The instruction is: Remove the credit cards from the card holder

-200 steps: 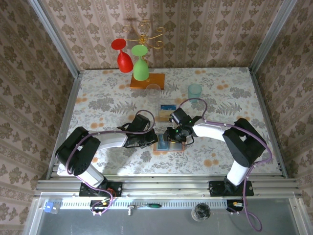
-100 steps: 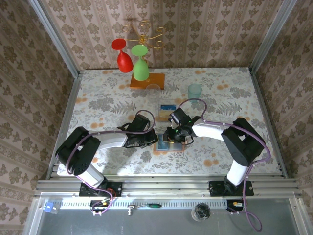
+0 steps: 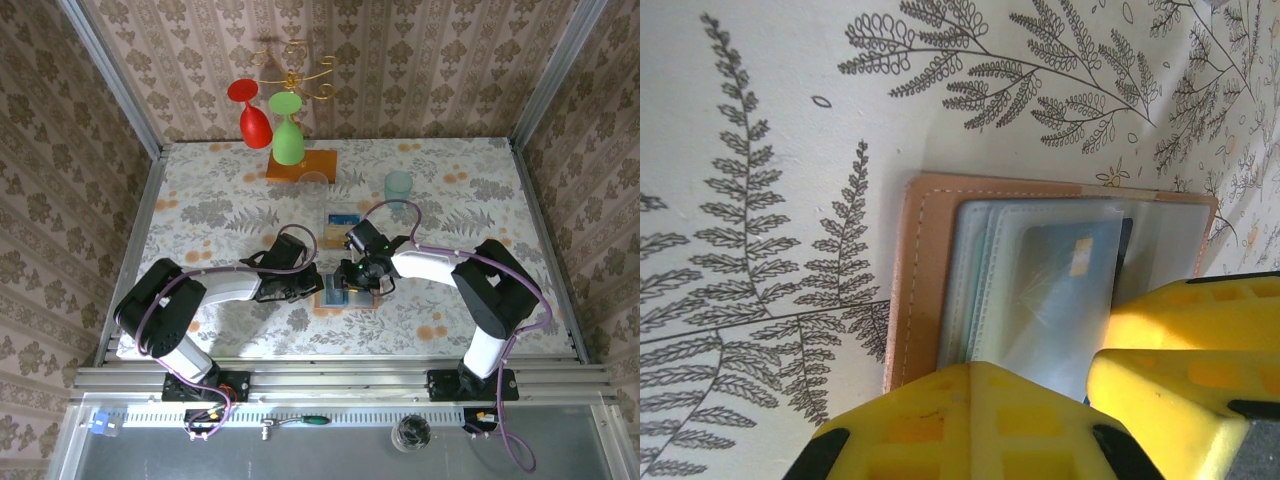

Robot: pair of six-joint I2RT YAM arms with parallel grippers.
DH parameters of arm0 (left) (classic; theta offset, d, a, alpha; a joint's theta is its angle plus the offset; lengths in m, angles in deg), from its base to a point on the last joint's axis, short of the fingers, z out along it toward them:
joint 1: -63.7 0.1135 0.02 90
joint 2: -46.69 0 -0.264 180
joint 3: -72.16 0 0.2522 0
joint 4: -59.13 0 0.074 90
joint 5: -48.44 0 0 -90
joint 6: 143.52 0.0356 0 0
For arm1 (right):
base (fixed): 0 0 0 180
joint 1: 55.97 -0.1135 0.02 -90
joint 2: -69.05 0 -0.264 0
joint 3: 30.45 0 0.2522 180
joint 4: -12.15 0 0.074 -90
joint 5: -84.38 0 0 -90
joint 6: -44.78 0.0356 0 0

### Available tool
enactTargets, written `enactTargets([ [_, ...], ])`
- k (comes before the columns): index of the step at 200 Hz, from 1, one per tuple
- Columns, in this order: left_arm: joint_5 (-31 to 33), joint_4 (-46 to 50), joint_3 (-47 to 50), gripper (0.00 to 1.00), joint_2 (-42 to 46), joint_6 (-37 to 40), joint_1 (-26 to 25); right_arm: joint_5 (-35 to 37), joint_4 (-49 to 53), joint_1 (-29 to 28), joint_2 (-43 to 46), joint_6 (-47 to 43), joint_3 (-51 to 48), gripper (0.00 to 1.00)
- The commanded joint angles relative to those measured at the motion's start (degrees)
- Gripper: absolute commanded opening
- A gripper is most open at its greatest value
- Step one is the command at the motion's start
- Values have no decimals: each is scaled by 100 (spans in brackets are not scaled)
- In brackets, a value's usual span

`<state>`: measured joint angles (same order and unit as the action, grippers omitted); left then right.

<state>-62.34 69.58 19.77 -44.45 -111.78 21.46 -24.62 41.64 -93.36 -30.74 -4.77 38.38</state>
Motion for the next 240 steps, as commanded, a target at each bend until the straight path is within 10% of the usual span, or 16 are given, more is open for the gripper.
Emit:
enactTargets([
  [1,30,165,104,2,-161,60,49,432,541,-32,169,-225,132,29],
  [240,-81,451,-509,3,22,175,-125,173,331,-32,264,-151,13,30],
])
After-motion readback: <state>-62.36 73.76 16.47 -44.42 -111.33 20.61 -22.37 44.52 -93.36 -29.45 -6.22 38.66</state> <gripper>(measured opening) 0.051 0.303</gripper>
